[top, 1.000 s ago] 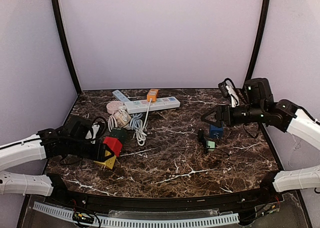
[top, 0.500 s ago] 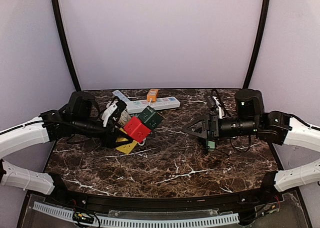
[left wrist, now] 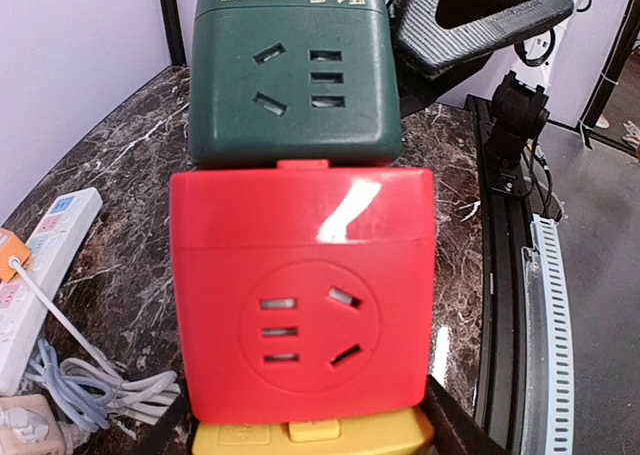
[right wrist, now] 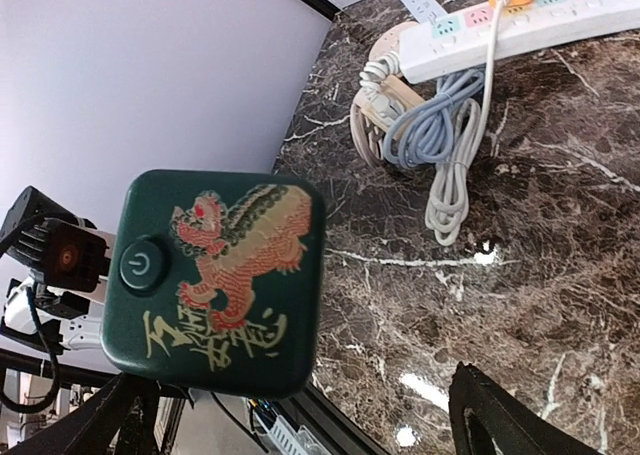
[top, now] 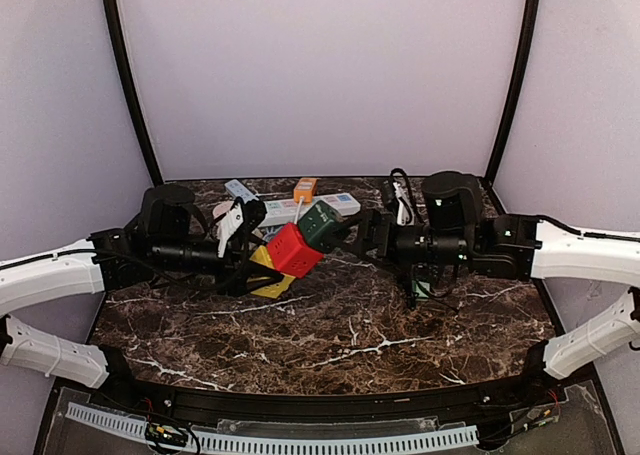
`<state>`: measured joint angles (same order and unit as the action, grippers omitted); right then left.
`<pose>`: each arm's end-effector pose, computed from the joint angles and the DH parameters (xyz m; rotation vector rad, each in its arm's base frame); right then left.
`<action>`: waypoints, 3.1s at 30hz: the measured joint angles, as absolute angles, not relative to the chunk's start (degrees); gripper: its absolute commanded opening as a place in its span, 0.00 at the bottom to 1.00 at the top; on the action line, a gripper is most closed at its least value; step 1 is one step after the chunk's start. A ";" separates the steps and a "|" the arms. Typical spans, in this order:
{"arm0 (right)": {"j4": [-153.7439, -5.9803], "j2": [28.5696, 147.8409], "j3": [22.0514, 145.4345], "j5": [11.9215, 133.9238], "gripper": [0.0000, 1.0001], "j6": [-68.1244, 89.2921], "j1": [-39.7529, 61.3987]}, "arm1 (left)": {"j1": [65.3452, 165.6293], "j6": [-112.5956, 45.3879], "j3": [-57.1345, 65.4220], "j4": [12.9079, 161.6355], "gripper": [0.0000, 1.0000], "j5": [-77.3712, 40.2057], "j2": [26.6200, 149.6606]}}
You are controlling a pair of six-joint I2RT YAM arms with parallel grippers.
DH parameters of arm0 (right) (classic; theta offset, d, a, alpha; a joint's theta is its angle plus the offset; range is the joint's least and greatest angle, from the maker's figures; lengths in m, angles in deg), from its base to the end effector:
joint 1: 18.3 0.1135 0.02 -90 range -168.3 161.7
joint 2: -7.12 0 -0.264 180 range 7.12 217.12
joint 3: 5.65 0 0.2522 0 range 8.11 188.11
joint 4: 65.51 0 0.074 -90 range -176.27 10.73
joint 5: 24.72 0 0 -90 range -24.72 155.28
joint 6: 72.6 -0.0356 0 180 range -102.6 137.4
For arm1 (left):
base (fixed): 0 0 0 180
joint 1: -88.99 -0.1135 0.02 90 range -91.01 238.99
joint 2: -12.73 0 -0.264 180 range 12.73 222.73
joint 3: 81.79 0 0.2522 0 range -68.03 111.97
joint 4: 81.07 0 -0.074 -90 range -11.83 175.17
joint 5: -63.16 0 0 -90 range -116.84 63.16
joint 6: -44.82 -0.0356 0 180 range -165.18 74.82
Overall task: Pull the plug off the socket
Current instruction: Remove the plug from the socket.
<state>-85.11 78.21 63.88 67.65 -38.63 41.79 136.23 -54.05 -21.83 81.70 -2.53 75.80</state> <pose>0.1427 0.2510 0.3168 -0.1094 2.2038 1.3071 0.1604 -0.1950 0.2982 1.1846 1.5964 -0.8494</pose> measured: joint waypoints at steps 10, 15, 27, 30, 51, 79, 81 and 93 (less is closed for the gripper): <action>-78.53 84.60 68.23 66.89 0.67 -38.72 42.86 | 137.52 -55.60 -22.18 81.92 0.01 -3.77 74.64; -77.49 85.49 68.60 66.52 0.29 -38.35 43.45 | 137.76 -55.73 -22.16 81.77 0.01 -3.97 75.26; -79.93 86.50 69.73 63.83 0.00 -37.98 44.33 | 137.67 -55.47 -22.16 81.66 0.60 -3.95 76.72; -80.37 87.20 70.48 63.46 0.00 -37.93 44.37 | 137.52 -55.23 -22.16 81.66 0.82 -4.28 77.00; -85.16 92.51 72.49 63.52 0.00 -35.57 46.56 | 138.02 -54.81 -18.40 83.74 0.99 -2.55 82.03; -88.06 92.51 75.31 57.86 0.00 -32.91 48.04 | 138.83 -55.53 -15.67 79.08 0.05 -3.49 86.18; -88.26 92.51 75.35 57.75 0.00 -33.10 48.06 | 138.85 -55.53 -15.67 79.06 0.02 -3.49 86.18; -87.04 90.83 72.88 58.43 0.00 -37.06 47.74 | 139.84 -55.88 -15.67 79.02 0.01 -2.99 86.18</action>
<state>-87.04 90.83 72.88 58.43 -37.06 47.74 139.84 -55.88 -15.67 79.02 -2.99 86.18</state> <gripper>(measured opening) 0.515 0.590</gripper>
